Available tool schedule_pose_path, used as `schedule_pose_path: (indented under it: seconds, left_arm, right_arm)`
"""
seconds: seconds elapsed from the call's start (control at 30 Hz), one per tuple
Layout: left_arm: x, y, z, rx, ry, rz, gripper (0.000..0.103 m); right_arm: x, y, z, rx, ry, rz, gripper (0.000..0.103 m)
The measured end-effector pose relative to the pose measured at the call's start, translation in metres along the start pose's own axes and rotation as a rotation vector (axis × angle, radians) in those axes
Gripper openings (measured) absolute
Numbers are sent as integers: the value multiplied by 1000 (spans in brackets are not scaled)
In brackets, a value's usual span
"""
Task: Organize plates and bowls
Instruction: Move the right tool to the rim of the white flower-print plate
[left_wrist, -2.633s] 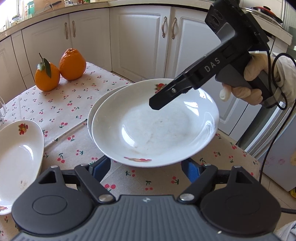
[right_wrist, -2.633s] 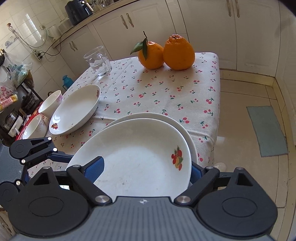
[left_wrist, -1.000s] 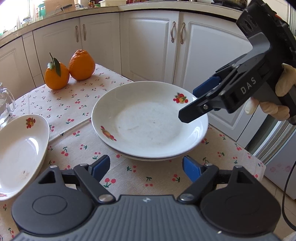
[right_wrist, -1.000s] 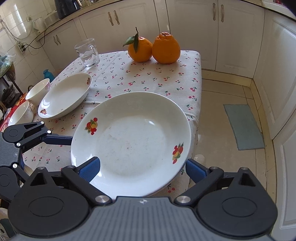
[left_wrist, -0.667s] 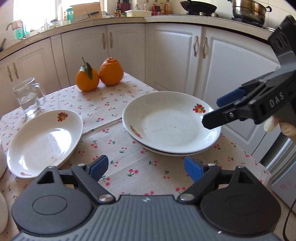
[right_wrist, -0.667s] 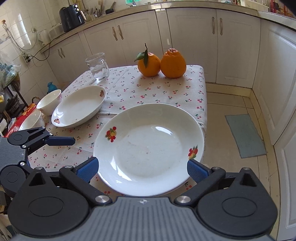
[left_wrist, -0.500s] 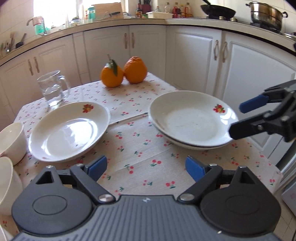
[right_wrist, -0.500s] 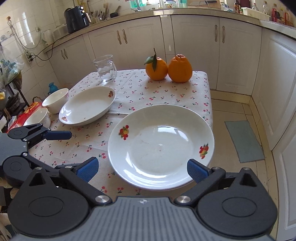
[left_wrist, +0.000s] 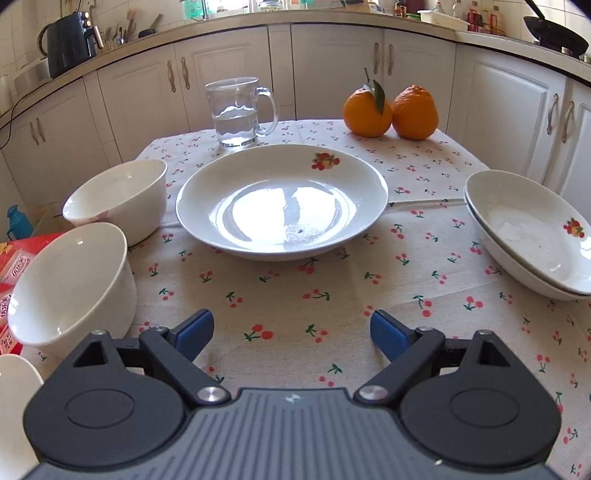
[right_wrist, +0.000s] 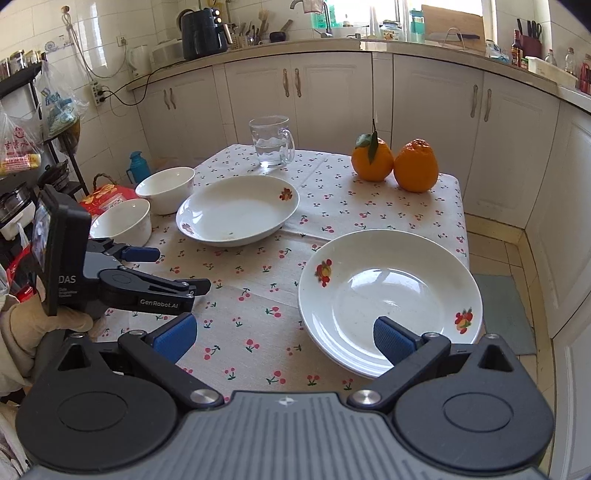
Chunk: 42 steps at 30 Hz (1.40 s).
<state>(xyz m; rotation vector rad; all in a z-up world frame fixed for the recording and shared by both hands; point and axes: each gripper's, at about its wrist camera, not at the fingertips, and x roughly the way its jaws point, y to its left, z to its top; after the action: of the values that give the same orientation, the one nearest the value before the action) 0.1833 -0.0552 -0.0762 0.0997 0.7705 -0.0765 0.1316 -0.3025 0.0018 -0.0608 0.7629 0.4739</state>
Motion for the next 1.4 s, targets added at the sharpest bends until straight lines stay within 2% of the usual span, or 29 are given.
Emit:
schedule_pose_path:
  seconds: [0.17, 0.37, 0.7, 0.97, 1.2, 1.4]
  left_arm:
    - [10, 0, 4, -8, -14, -11, 93]
    - [25, 1, 12, -40, -15, -20, 103]
    - [31, 0, 14, -51, -43, -10, 103]
    - [35, 1, 18, -71, -47, 12, 103]
    - [38, 3, 19, -79, -53, 18, 103]
    - [40, 4, 21, -77, -57, 19, 103]
  right_arm:
    - [12, -1, 3, -2, 21, 17, 103]
    - [28, -8, 10, -2, 42, 56, 103]
    - [58, -17, 43, -25, 70, 116, 103]
    - [87, -3, 76, -171, 111, 89, 103]
    - [110, 6, 105, -268, 121, 112, 103]
    - [137, 12, 120, -317, 163, 129, 103]
